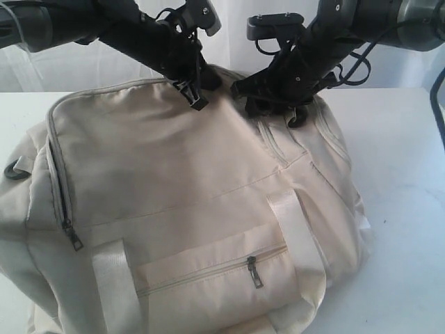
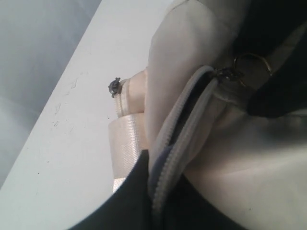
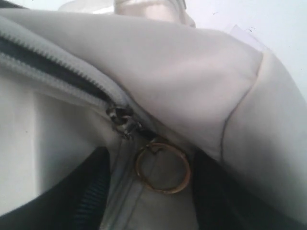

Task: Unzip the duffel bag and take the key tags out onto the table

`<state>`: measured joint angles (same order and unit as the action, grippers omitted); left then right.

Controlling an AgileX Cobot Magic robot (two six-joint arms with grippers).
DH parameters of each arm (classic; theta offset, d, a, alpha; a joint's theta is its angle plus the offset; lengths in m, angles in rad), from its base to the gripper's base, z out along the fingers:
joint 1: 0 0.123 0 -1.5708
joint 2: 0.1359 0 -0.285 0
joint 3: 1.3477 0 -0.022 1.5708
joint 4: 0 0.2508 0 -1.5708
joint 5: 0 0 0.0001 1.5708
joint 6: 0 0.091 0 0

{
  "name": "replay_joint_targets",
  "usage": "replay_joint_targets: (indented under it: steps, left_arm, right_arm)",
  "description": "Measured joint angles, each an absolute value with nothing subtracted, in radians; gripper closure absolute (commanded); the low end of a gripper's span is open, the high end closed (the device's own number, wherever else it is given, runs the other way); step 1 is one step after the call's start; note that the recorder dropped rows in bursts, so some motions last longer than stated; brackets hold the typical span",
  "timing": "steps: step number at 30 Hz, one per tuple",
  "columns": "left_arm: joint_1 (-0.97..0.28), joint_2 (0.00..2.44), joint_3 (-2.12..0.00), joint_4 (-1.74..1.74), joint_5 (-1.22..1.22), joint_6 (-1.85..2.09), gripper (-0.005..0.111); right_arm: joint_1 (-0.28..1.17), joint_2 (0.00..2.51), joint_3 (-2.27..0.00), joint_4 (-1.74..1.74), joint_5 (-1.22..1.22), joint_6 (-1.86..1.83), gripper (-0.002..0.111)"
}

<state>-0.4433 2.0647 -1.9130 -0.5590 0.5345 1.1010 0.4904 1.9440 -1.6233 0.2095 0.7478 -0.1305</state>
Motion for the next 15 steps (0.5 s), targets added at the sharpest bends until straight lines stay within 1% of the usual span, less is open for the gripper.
replay_joint_targets:
  steps: [5,6,11,15]
  left_arm:
    - [-0.443,2.065,-1.913,-0.559,0.534,1.101,0.107]
    - [-0.443,2.065,-1.913,-0.559,0.534,1.101,0.107]
    - [-0.443,2.065,-1.913,-0.559,0.534,1.101,0.107]
    - [-0.443,2.065,-1.913,-0.559,0.533,1.101,0.107]
  right_arm:
    - [0.489,1.944,-1.623,0.202,0.746,-0.13,0.106]
    - [0.489,1.944,-1.623,0.202,0.746,-0.13,0.108]
    - [0.489,1.926,-1.623,0.2,0.755,-0.158,0.108]
    - [0.486,1.854,-1.623,0.188,0.832,-0.184,0.108]
